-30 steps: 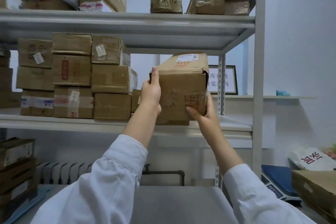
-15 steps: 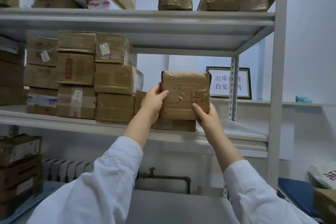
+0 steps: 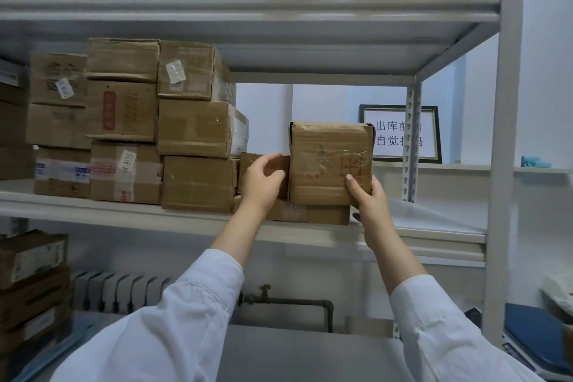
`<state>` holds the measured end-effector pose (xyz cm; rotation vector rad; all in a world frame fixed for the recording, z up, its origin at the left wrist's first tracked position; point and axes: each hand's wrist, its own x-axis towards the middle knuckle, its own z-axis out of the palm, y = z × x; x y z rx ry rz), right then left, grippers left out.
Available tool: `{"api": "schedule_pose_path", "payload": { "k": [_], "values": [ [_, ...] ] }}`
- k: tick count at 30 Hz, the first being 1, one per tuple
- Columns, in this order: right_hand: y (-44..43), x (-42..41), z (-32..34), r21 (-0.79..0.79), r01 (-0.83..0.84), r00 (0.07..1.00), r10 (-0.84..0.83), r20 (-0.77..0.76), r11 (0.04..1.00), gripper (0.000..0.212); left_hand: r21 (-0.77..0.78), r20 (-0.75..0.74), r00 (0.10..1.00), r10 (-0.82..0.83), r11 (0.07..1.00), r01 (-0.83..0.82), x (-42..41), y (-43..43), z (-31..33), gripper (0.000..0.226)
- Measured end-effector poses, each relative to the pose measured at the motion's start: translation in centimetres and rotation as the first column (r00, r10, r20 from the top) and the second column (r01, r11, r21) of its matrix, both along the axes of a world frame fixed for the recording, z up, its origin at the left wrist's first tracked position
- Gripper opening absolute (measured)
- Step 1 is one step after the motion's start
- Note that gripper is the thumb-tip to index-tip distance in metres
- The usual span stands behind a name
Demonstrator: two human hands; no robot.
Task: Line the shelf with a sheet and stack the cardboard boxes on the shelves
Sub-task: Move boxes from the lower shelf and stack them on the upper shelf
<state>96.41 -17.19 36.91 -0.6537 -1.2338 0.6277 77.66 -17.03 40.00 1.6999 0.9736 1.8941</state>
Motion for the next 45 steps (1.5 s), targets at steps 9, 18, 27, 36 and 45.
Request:
{"api": "schedule_pose_path", "payload": {
  "k": [9,18,27,36,45],
  "values": [
    [1.1,-0.3,-0.9,0.067,0.070,0.995,-0.065,-0.070,0.995,0.033,-0.042,-0.279,0.812,0.512,0.838,-0.543,-1.0,1.5,-1.1,0.058],
    [1.0,-0.9,-1.3,0.041,0.196,0.973,-0.189,-0.132,0.980,0.081,-0.063,-0.473,0.672,0.569,0.739,-0.670,1.3,2.2,0.3,0.100],
    [1.7,-0.7,-1.5,0.043,0.214,0.964,-0.204,-0.171,0.976,0.072,-0.047,-0.461,0.684,0.565,0.754,-0.655,1.4,3.1,0.5,0.079],
    [1.5,-0.5,-1.5,0.036,0.206,0.961,-0.196,-0.194,0.978,0.060,-0.085,-0.432,0.755,0.493,0.811,-0.578,1.6,3.8,0.2,0.063],
    [2.0,0.4,-1.4,0.026,0.103,0.962,-0.093,-0.257,0.994,0.038,-0.025,-0.229,0.825,0.517,0.844,-0.536,1.4,4.0,0.9,0.068]
  ]
}}
